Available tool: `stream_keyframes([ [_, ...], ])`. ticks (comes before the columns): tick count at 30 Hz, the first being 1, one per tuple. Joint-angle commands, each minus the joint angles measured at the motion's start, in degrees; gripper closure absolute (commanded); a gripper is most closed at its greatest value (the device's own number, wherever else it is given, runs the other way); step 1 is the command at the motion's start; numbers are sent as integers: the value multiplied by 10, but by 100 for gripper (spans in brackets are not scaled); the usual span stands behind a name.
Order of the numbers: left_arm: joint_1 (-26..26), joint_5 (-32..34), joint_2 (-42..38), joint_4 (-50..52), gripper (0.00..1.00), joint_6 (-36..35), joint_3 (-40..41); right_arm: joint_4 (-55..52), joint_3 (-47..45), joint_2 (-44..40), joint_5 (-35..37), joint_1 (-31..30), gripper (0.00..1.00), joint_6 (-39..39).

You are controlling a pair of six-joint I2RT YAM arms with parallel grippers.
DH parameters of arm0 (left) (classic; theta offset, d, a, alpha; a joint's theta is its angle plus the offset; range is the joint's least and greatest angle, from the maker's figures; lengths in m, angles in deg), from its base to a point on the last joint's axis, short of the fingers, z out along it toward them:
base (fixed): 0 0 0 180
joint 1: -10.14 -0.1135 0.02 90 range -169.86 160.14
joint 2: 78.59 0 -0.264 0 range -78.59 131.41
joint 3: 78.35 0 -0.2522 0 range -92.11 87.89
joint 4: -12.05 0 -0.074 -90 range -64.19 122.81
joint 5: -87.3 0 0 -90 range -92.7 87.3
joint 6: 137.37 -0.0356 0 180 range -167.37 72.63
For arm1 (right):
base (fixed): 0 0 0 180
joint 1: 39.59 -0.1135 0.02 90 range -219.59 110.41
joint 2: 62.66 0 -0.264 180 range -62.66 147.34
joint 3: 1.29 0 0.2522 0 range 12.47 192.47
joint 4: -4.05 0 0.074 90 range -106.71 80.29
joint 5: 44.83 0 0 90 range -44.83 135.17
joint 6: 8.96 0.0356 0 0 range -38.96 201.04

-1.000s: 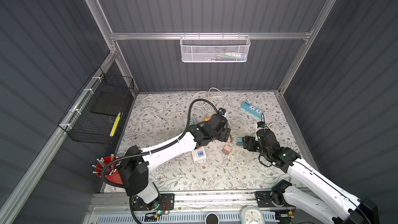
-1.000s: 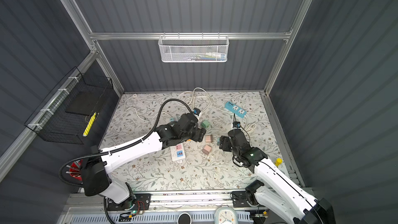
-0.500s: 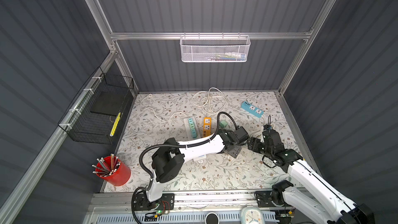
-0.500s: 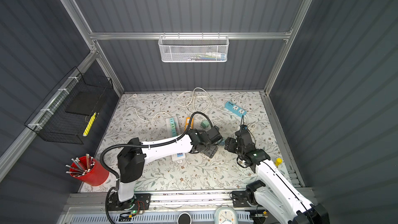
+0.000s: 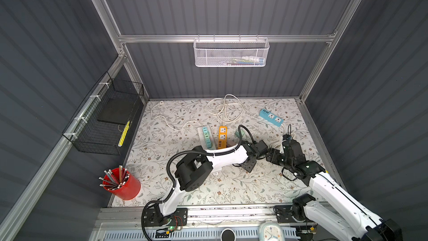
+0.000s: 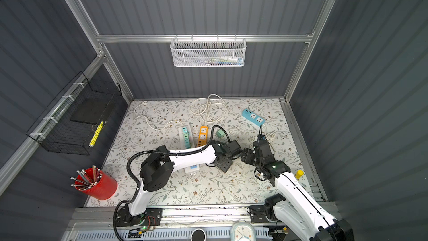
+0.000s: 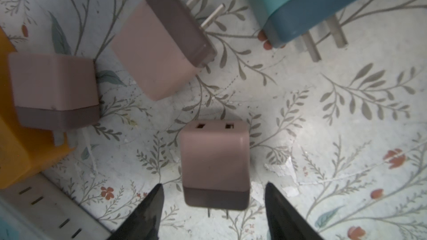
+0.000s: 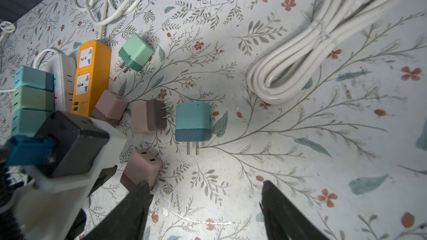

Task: Insert plugs into power strip
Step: Pick up the plug from the center of the table.

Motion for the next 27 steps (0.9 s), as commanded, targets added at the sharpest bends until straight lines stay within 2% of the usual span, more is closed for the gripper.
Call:
stream_keyframes([
  [1,-10,-19,13,-12,33,-4,-7,2,-8,-3,0,2,24,0],
  [9,-19,-31,27,-30,40,-15,3,1,-11,-3,1,2,24,-1],
  [15,-19,-22,24,-29,51,-20,9,-3,-9,-6,1,2,24,-3],
  [19,-19,-20,-10,-56,59,-31,36,-4,-5,-5,-8,2,24,-1],
  [23,-19,-37,-89,-164,63,-63,115,-7,6,-3,-35,2,25,-2],
  [25,-18,-43,-147,-266,66,-79,200,-7,16,-2,-59,2,25,-4],
  [27,-18,-62,-197,-367,64,-100,267,-7,25,-2,-82,2,25,-7],
])
